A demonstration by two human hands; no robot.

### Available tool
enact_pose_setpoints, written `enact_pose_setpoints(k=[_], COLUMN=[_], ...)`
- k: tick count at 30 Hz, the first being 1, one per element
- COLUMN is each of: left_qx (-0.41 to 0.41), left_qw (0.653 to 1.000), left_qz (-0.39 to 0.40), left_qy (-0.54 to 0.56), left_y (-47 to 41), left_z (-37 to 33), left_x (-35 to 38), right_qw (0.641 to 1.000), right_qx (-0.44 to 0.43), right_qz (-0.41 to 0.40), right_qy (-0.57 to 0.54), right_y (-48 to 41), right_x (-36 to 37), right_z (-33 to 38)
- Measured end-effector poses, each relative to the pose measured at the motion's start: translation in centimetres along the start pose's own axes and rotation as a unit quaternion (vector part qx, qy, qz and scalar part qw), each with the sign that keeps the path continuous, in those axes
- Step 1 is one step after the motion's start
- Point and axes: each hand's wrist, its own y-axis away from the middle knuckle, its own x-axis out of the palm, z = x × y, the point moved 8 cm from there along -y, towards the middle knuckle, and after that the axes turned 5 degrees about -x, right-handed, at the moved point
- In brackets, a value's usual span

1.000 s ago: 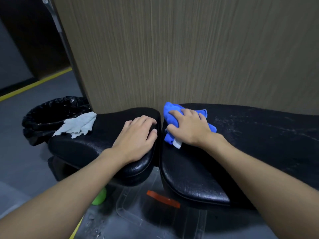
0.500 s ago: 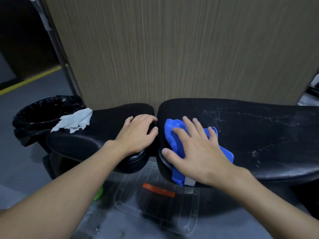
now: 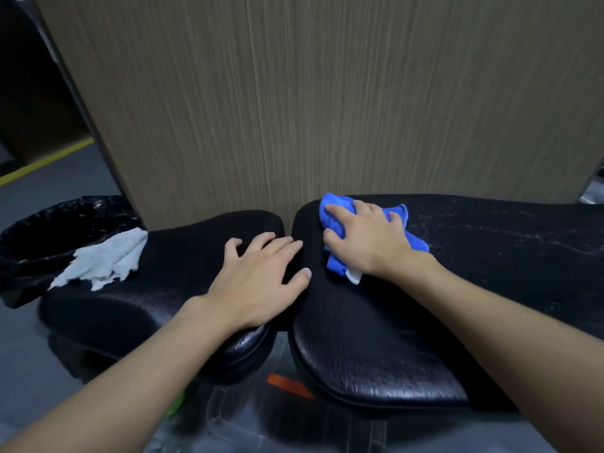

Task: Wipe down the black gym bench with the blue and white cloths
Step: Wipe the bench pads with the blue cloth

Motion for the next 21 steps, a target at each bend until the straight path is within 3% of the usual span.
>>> enact_pose_setpoints(k=[11,21], left_qx=[0.003,0.000], left_qw=[1.000,1.000], left_qz=[-0.005,-0.004], left_qy=[0.017,0.011], left_y=[0.2,0.4], left_z=[0.1,-0.1], left_x=[-0.2,-0.3], right_qw=[0.998,1.000], right_qx=[0.047,-0.003], right_qz=[0.033,0.001], right_qy=[-0.005,0.005], right_y=[-7.1,2.6], right_x=[0.7,-0.5], right_z=[-2.9,-0.4])
